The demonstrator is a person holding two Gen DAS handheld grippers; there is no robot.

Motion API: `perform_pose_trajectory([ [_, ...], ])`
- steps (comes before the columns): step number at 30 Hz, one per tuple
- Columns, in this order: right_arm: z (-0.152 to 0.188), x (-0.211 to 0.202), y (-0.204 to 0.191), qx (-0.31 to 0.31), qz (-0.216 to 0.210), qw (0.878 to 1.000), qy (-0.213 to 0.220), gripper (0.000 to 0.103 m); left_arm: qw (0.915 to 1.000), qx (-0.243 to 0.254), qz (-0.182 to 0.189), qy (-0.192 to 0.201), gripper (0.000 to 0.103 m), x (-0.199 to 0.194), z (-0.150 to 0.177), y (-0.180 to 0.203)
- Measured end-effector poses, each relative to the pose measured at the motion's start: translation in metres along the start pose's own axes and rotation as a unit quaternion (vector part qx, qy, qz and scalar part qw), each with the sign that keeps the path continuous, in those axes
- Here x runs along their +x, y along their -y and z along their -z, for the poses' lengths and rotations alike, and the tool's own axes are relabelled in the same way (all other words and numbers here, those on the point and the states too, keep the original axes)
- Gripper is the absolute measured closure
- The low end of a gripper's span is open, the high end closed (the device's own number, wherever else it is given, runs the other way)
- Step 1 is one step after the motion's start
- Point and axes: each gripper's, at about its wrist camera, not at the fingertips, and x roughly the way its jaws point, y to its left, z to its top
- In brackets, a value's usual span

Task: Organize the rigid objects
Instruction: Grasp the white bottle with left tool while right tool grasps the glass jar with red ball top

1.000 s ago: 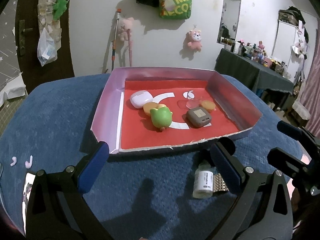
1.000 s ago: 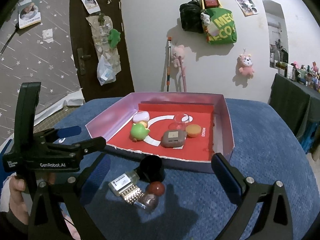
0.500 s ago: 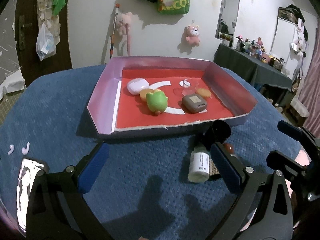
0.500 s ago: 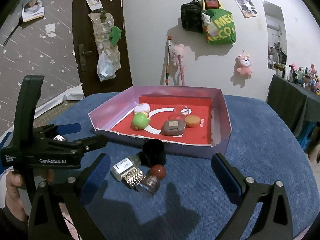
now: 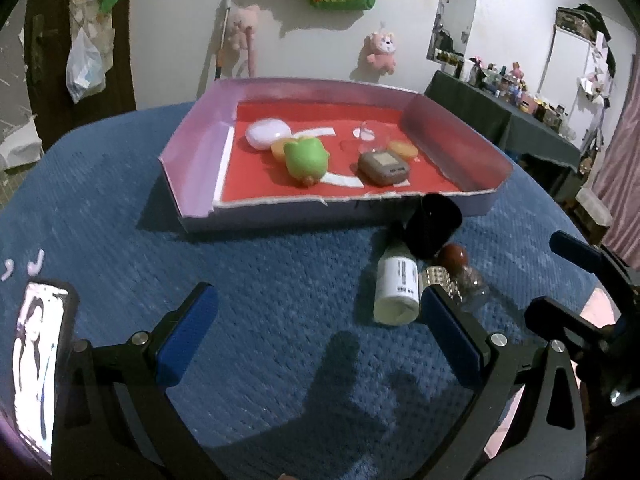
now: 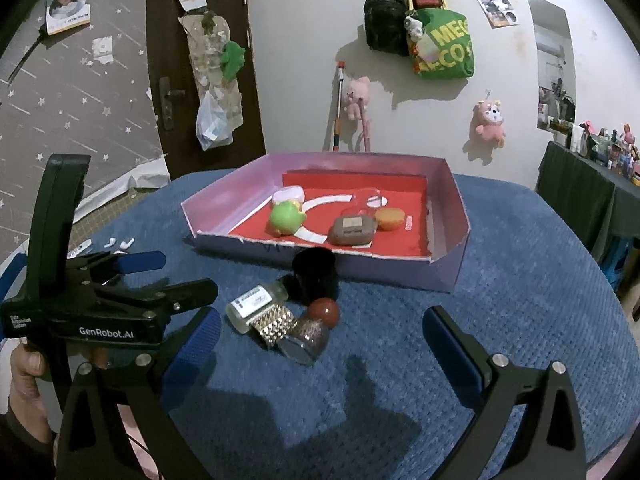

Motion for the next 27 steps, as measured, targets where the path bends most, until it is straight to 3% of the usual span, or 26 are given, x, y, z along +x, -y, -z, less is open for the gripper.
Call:
perform_pose_trajectory([
  [8,0.011,0.012,0.000,-0.001,0.019,1.000,-0.021,0.000,0.9997,-0.006,0.013,-0.021,0.000,0.012,0.006,0.000],
  [12,0.012,0.019,0.004,0.002,0.032,0.999,-0.033,0.006,0.9993,-0.010,0.014,-0.034,0.000,0.021,0.006,-0.002],
  [27,0.023,0.049,0.007,0.011,0.020,0.998,-0.065,0.008,0.9991,-0.005,0.008,-0.042,0.000,0.034,-0.002,-0.001],
])
